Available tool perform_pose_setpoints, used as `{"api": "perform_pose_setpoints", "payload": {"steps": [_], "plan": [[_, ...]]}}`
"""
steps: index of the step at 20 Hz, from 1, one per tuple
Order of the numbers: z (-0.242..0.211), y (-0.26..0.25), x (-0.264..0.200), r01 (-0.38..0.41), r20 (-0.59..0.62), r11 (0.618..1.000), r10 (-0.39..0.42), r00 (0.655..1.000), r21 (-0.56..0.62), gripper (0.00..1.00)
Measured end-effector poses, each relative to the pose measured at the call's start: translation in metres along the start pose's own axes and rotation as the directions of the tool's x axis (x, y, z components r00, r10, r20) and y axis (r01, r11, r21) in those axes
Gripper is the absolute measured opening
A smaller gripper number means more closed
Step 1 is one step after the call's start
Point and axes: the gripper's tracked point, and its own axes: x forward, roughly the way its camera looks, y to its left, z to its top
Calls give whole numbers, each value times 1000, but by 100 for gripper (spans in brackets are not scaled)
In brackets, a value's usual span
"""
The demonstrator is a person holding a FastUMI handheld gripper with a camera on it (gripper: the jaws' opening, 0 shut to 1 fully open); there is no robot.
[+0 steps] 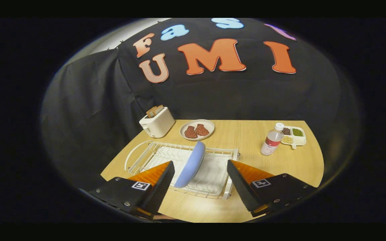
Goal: Take the plate from the dish rack, then take the spoon from the basket and place it into the plate.
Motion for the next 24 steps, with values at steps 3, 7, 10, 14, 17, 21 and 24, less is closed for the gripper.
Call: {"api": "perform_pose_setpoints", "payload": {"steps": [3, 7, 10, 14, 17, 21, 24], "plan": [[-1, 5, 23, 2, -73, 1000, -2, 997, -7, 90], [-12, 16, 52, -26, -193, 1000, 27, 981, 9, 89], [-17, 15, 68, -4, -244, 1000, 6, 970, 10, 81], [-32, 14, 83, 35, -305, 999, -37, 952, -12, 63], [-38, 9, 96, 88, -318, 994, -105, 942, -68, 46], [-40, 2, 100, 173, -315, 973, -214, 925, -153, 39], [-39, -1, 100, 217, -308, 957, -268, 913, -190, 36]]}}
